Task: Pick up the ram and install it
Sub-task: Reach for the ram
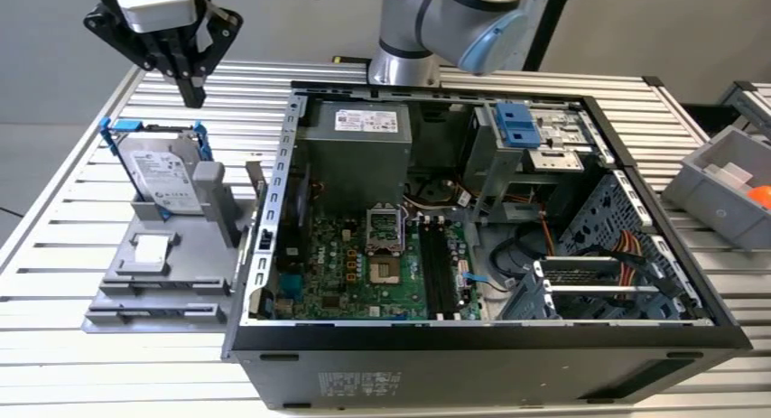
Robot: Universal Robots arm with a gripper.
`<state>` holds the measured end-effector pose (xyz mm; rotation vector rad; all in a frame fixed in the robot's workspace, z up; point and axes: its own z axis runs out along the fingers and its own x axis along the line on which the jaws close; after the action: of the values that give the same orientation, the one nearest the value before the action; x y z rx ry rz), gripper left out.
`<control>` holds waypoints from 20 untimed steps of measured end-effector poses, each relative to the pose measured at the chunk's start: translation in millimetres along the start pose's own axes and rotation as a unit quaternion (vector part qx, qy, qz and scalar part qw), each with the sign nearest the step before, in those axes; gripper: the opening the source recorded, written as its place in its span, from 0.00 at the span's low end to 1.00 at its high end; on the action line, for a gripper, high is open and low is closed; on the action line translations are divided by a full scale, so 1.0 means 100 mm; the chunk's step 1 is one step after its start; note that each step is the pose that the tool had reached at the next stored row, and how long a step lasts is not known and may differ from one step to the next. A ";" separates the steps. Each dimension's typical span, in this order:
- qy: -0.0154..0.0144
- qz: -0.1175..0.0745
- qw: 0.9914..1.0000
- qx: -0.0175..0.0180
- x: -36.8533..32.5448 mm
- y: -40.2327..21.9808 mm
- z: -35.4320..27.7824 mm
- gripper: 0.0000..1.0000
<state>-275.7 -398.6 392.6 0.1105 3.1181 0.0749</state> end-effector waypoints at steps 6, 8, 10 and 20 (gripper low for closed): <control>0.000 0.000 1.000 0.000 0.097 -0.007 -0.002 0.00; 0.000 0.000 1.000 0.000 0.136 -0.010 -0.003 0.00; 0.000 0.000 1.000 0.000 0.170 -0.012 -0.004 0.00; 0.000 0.000 1.000 0.000 0.285 -0.020 -0.006 0.00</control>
<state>-304.3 -398.6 392.6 0.1104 3.1180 0.0750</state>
